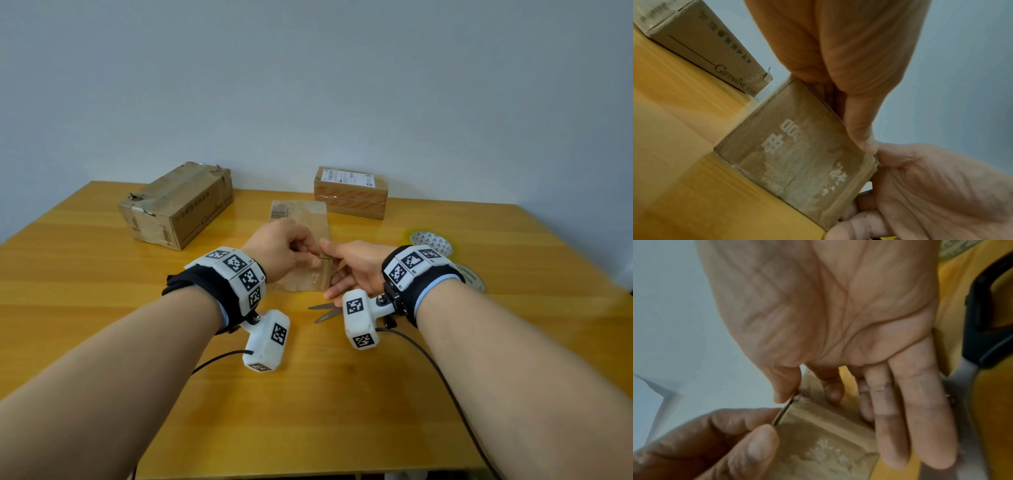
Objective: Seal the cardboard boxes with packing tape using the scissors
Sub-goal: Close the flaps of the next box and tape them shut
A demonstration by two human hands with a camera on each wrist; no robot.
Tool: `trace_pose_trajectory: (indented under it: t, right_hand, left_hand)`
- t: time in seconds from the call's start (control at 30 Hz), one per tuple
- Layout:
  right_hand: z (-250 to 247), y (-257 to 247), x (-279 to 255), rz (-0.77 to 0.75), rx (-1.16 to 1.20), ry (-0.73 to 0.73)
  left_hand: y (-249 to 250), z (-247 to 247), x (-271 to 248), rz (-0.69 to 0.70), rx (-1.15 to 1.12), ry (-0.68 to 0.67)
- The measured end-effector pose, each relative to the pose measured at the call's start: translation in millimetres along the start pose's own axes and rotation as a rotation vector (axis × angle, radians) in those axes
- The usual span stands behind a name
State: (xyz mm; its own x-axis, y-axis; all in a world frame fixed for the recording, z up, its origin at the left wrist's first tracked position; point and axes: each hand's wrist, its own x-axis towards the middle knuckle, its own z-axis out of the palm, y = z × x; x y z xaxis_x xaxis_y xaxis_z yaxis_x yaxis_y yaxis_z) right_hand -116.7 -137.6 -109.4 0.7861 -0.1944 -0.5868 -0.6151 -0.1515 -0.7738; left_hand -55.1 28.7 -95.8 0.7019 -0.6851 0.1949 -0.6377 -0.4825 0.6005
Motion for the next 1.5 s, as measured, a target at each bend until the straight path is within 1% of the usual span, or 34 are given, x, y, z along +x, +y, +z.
trace_pose_trajectory:
  t: [0.07,0.2,0.27,0.33,0.43,0.53,0.6,0.73,0.9,1.03,1.07,1.17,1.23,1.33,1.4,1.5]
  right_hand:
    - [2,4,2,-0.031,0.003,0.010]
    - [6,3,2,-0.051,-0.025,0.031]
    - [7,1,0,-0.047,-0.043,0.037]
    - [8,0,-3,-0.041,-0.054,0.044]
    - [11,0,-9,-0.040,-0.053,0.041]
    - [8,3,-18,-0.061,-0.056,0.069]
    - [1,4,-26,-0.083,-0.019,0.110]
    - [-18,5,-45,-0.102,0.050,0.238]
    - [-29,14,-65,-0.102,0.017,0.348]
    - [-43,20,-77,-0.075,-0.048,0.488]
    - [-48,22,-79,-0.064,-0.107,0.539]
    - [-66,29,-93,0.018,-0.385,0.670]
    - [-77,36,-102,0.087,-0.513,0.720]
    - [-82,47,-114,0.204,-0.757,0.685]
    - [-83,56,-114,0.238,-0.911,0.635]
    - [-89,65,-105,0.315,-1.026,0.569]
  left_hand:
    - [-2,3,1,0.038,0.060,0.012]
    - [-5,10,-2,0.230,0.208,0.051]
    - [-1,9,-3,0.318,0.325,0.028]
    - [6,6,-1,0.366,0.445,-0.009]
    - [13,6,-2,0.352,0.549,-0.057]
    - [17,8,-6,0.319,0.613,-0.071]
    - [15,6,-7,0.270,0.566,-0.072]
    - [10,3,-12,0.152,0.376,-0.023]
    - [24,2,-13,0.099,0.342,-0.039]
    - [35,2,-17,0.093,0.305,0.020]
    - [39,4,-18,0.098,0.292,0.026]
    - [54,12,-18,0.113,0.252,0.032]
    - [64,18,-18,0.124,0.234,0.036]
    - [75,27,-16,0.131,0.218,0.014]
    - [79,32,-15,0.120,0.219,0.011]
    - [83,36,-14,0.094,0.196,0.004]
